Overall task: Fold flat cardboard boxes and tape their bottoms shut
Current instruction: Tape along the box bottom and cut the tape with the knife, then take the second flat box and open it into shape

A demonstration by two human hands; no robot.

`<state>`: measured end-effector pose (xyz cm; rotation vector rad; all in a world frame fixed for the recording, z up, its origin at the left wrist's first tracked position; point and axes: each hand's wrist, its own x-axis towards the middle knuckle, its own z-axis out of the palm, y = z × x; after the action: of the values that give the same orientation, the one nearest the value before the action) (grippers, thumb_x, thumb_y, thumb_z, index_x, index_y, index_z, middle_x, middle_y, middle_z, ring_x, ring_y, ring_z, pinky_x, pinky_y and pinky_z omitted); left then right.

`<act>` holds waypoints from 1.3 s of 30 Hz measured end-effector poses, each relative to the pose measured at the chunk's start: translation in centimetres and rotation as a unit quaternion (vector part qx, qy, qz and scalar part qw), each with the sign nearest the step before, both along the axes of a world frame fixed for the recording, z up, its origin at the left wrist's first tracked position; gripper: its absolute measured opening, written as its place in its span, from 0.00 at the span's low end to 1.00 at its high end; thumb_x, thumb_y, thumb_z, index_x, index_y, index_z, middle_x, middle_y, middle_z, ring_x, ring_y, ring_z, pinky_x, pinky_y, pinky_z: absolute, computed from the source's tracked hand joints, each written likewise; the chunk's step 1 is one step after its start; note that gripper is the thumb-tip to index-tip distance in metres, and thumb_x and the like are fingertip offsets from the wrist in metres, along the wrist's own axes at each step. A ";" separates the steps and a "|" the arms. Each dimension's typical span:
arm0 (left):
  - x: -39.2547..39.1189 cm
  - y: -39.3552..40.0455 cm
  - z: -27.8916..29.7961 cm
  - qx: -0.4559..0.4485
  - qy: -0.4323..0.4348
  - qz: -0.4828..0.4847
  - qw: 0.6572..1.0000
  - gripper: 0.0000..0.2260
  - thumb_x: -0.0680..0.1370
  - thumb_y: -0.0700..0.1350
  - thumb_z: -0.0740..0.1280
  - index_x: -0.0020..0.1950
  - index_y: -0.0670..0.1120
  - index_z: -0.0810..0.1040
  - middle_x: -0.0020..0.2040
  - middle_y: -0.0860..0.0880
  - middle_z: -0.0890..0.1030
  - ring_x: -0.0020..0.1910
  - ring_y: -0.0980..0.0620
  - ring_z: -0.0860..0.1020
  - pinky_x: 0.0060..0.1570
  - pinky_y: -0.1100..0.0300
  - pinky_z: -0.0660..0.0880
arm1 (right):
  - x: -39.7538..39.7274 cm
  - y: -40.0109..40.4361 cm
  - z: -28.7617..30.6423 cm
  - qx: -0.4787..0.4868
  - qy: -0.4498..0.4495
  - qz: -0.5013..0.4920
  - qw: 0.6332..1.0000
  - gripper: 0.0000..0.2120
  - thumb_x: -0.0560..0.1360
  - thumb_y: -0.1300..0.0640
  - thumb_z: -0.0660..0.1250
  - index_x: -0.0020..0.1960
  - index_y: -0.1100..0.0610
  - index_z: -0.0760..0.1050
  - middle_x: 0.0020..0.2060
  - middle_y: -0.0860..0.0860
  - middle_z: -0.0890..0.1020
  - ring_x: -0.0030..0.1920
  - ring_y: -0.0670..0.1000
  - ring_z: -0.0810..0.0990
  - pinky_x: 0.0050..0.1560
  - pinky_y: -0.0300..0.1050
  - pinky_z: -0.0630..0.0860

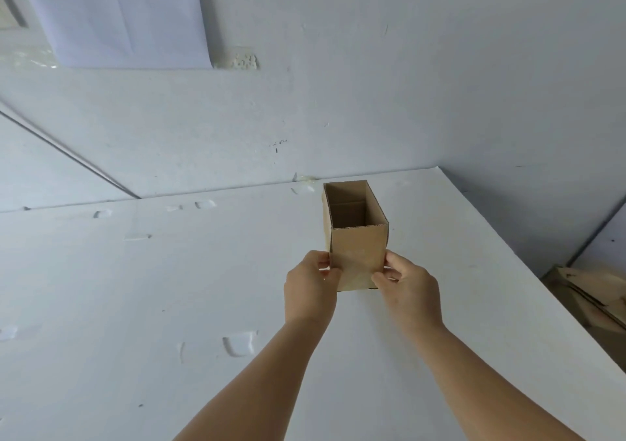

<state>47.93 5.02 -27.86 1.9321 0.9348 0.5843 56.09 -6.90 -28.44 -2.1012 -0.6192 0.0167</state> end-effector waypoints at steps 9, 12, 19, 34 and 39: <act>2.0 0.4 -2.4 0.025 0.037 0.006 0.999 0.08 0.76 0.44 0.66 0.54 0.49 0.79 0.47 0.54 0.83 0.47 0.54 0.79 0.44 0.64 0.72 | 2.0 0.5 -2.5 0.010 0.008 -0.021 1.000 0.15 0.74 0.63 0.68 0.60 0.55 0.79 0.47 0.50 0.85 0.49 0.50 0.82 0.51 0.42 0.78; 1.9 0.4 -2.0 0.038 0.055 -0.003 0.998 0.11 0.77 0.46 0.65 0.58 0.48 0.79 0.51 0.52 0.83 0.51 0.52 0.80 0.48 0.62 0.74 | 2.0 0.4 -2.5 0.001 0.005 -0.012 1.000 0.15 0.74 0.62 0.68 0.61 0.57 0.78 0.49 0.52 0.85 0.51 0.52 0.82 0.51 0.42 0.77; -1.6 -0.4 -1.5 0.221 0.225 -0.122 0.941 0.18 0.80 0.49 0.62 0.68 0.45 0.67 0.65 0.50 0.73 0.64 0.49 0.71 0.57 0.60 0.67 | -0.9 -1.4 -2.1 -0.267 0.016 0.065 0.961 0.30 0.80 0.49 0.59 0.76 0.59 0.52 0.74 0.53 0.62 0.73 0.53 0.63 0.67 0.45 0.65; -25.5 -1.3 3.0 0.276 0.237 -0.095 0.926 0.23 0.80 0.54 0.59 0.74 0.50 0.63 0.69 0.52 0.71 0.69 0.52 0.66 0.68 0.60 0.59 | -21.7 -2.3 2.6 -0.363 -0.103 0.254 0.890 0.31 0.81 0.43 0.51 0.78 0.56 0.45 0.78 0.50 0.51 0.77 0.51 0.46 0.75 0.50 0.46; -38.7 -1.6 3.5 0.238 0.252 -0.032 0.937 0.23 0.80 0.56 0.59 0.75 0.52 0.62 0.72 0.54 0.69 0.71 0.51 0.65 0.67 0.59 0.61 | -32.6 -0.6 4.2 -0.330 -0.114 0.304 0.887 0.31 0.81 0.43 0.52 0.77 0.56 0.47 0.77 0.50 0.53 0.77 0.50 0.48 0.75 0.48 0.47</act>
<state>9.20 3.45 -24.36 2.6167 1.1083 0.2897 23.47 -7.54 -24.22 -2.4673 -1.5770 0.3887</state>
